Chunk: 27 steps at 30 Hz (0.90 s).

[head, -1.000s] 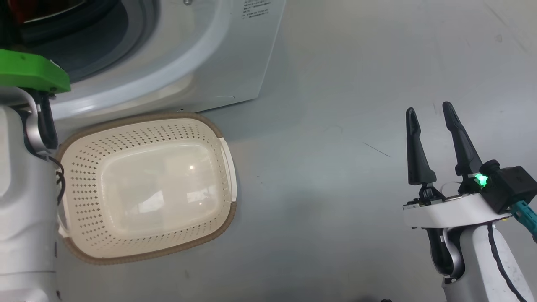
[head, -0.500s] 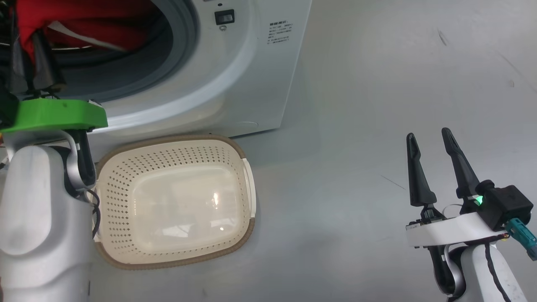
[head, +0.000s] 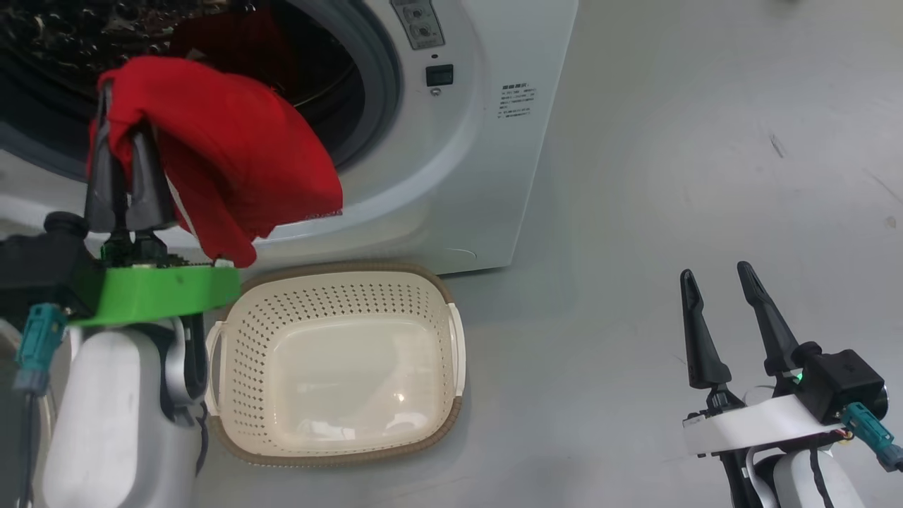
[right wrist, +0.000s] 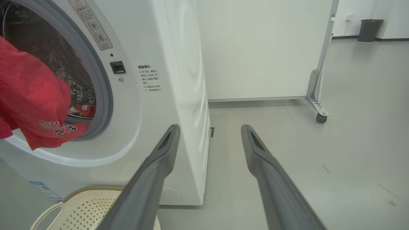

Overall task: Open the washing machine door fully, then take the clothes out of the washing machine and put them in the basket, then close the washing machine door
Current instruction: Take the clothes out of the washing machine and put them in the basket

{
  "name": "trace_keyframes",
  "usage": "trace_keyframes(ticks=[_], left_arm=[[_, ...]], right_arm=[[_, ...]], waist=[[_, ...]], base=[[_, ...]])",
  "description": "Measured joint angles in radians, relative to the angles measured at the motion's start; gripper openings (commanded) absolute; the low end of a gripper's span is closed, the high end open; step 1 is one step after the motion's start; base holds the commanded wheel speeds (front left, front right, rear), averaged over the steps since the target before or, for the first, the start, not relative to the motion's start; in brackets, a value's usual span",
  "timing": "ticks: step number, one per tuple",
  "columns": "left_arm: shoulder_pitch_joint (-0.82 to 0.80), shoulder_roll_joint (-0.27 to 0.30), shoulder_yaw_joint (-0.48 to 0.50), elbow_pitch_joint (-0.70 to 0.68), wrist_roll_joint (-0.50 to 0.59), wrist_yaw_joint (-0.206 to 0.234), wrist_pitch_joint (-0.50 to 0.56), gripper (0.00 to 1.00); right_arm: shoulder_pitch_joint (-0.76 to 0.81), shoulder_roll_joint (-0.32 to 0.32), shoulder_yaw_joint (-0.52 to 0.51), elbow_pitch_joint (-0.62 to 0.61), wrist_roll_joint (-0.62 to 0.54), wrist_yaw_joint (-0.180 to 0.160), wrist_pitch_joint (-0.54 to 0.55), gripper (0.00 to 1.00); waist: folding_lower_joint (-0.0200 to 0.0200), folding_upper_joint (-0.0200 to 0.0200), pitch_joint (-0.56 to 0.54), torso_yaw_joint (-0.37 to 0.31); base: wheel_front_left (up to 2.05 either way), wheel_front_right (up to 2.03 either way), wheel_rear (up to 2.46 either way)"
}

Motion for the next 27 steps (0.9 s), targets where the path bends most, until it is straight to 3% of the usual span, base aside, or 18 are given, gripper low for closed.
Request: trace_keyframes(ticks=[14,27], left_arm=[[0.216,-0.004,-0.095,-0.005,-0.034,0.0,0.025,0.0],[0.228,-0.004,-0.135,0.219,-0.076,0.0,0.115,0.0]], right_arm=[[0.008,0.0,0.034,-0.035,-0.018,0.004,0.0,1.0],[-0.018,0.0,0.05,-0.082,-0.018,0.012,0.0,1.0]], waist=[[0.0,0.0,0.017,0.019],[0.0,0.0,0.131,-0.019]], base=[[0.0,0.0,0.0],[0.0,0.0,0.0]])
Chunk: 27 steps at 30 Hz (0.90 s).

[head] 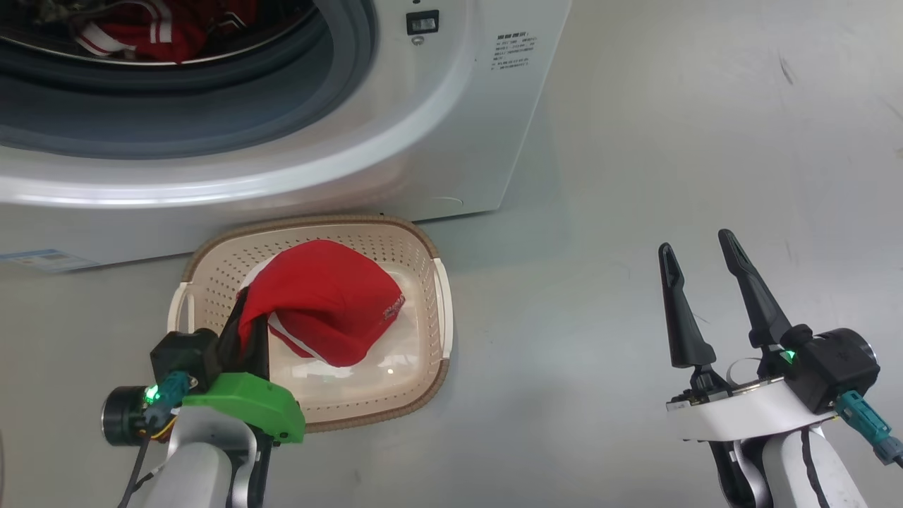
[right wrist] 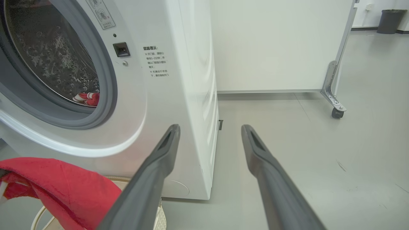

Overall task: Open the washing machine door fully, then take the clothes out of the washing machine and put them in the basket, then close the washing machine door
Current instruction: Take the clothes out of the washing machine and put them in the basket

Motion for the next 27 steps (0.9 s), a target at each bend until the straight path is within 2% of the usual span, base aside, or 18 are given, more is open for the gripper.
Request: trace_keyframes(ticks=[13,19,27], left_arm=[[-0.237,0.007,-0.014,0.321,-0.014,-0.018,0.187,0.0],[-0.34,0.028,0.011,0.407,-0.015,-0.019,0.238,0.0],[-0.452,0.042,0.087,0.502,-0.077,-0.018,0.256,0.0]], right_arm=[[-0.081,-0.001,0.032,-0.037,0.008,0.003,0.0,1.0],[-0.135,-0.001,0.059,-0.062,0.032,0.009,0.0,1.0],[-0.201,-0.002,0.071,-0.07,0.056,0.01,0.0,1.0]], waist=[[0.0,0.0,0.181,-0.061],[0.0,0.0,0.263,-0.096],[0.0001,0.0,0.366,-0.154]], base=[[0.0,0.0,0.0],[0.0,0.0,0.0],[0.0,0.0,0.0]])
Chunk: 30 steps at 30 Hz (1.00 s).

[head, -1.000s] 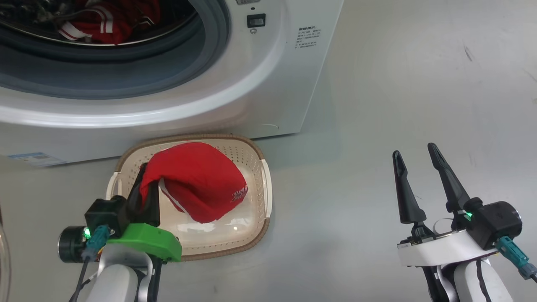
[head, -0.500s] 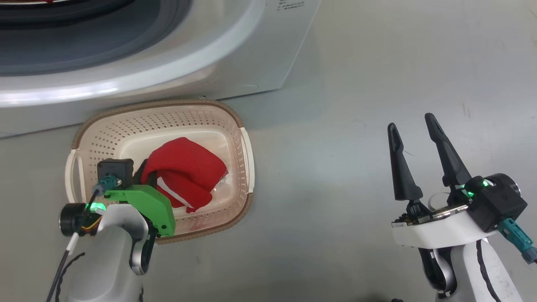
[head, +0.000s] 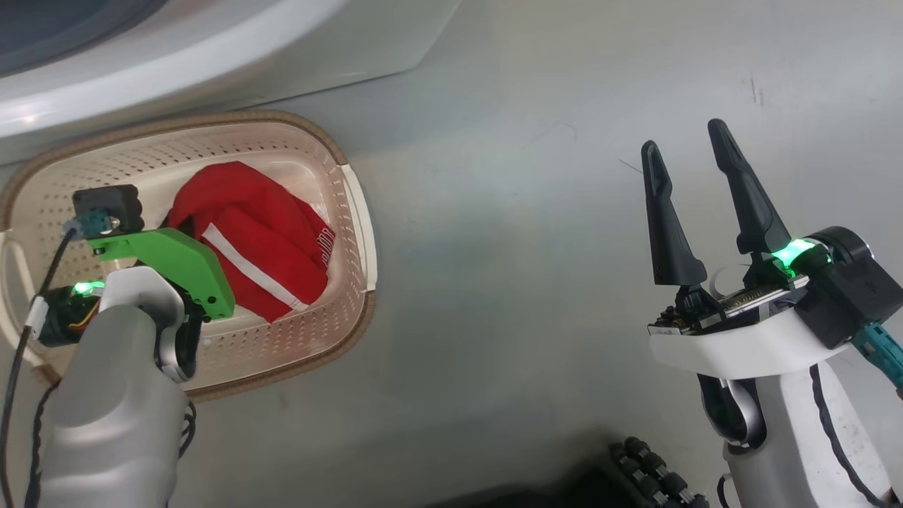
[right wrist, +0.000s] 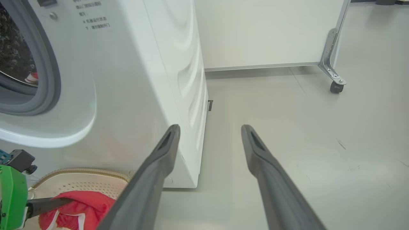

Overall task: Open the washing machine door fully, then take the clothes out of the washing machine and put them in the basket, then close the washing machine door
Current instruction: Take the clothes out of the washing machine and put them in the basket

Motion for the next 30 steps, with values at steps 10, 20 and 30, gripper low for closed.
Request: trace_keyframes(ticks=[10,20,30], left_arm=[[-0.056,0.016,0.033,0.096,-0.011,0.0,-0.075,1.0],[-0.056,-0.009,0.04,0.158,-0.036,-0.037,-0.204,1.0],[-0.041,-0.023,0.021,0.164,-0.032,-0.081,-0.365,1.0]], right_arm=[[-0.035,0.0,-0.015,0.016,0.018,0.0,0.0,1.0],[-0.047,-0.001,-0.03,0.047,0.017,0.0,0.0,1.0],[-0.044,0.0,-0.043,0.096,0.005,0.0,0.0,1.0]], waist=[[0.0,0.0,0.057,-0.057],[0.0001,0.0,0.02,-0.037],[0.0001,0.0,-0.051,-0.006]], base=[[0.0,0.0,0.0],[0.0,0.0,0.0],[0.0,0.0,0.0]])
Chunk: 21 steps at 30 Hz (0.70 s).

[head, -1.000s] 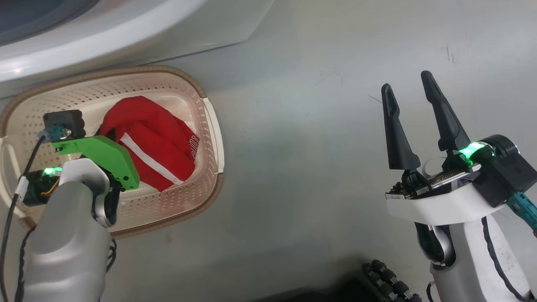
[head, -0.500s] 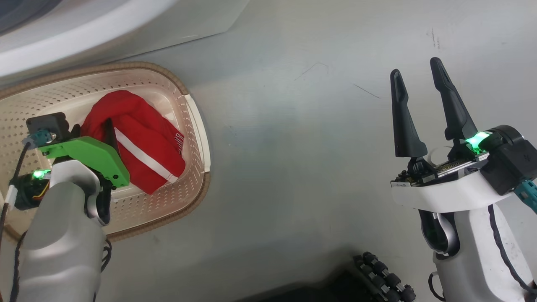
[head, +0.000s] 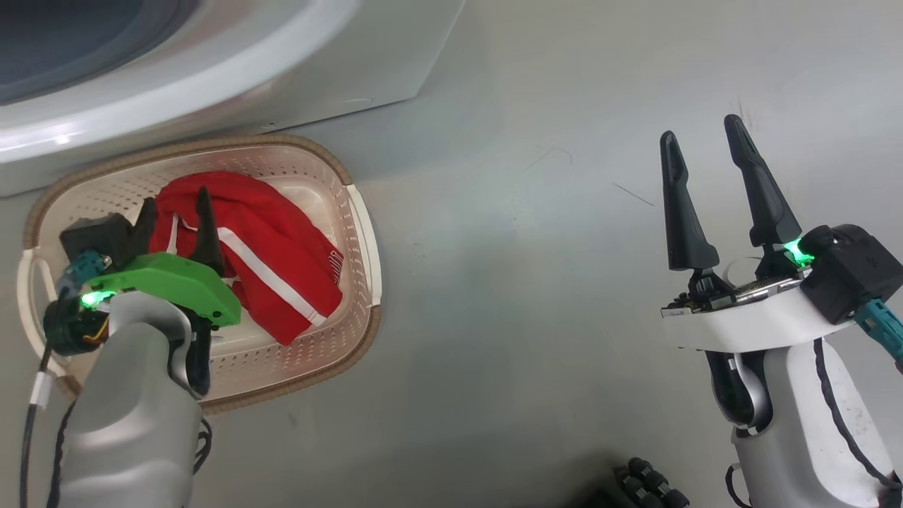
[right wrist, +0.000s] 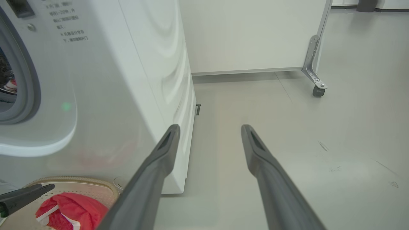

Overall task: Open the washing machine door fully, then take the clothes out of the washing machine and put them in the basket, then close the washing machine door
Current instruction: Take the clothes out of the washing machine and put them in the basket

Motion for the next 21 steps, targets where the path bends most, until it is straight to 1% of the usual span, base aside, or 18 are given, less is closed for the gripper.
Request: trace_keyframes(ticks=[5,10,16,21], left_arm=[[0.041,-0.019,0.001,-0.022,-0.001,-0.024,-0.006,1.0],[0.08,-0.021,0.001,-0.075,0.009,-0.024,-0.006,1.0],[0.127,-0.024,0.009,-0.256,0.061,-0.024,-0.004,1.0],[0.204,-0.027,0.012,-0.343,0.087,-0.021,-0.004,1.0]], right_arm=[[0.008,-0.001,-0.013,0.022,-0.014,0.0,0.0,1.0],[0.025,-0.001,-0.018,0.037,-0.026,0.0,0.0,1.0],[0.062,-0.001,-0.025,0.061,-0.035,0.0,0.0,1.0],[0.09,-0.001,-0.025,0.084,-0.042,0.002,0.0,1.0]], waist=[[0.0,0.0,-0.058,0.022],[0.0,0.0,-0.123,0.048],[-0.0001,0.0,-0.204,0.082],[-0.0001,0.0,-0.275,0.111]], base=[[0.0,0.0,0.0],[0.0,0.0,0.0],[0.0,0.0,0.0],[0.0,0.0,0.0]])
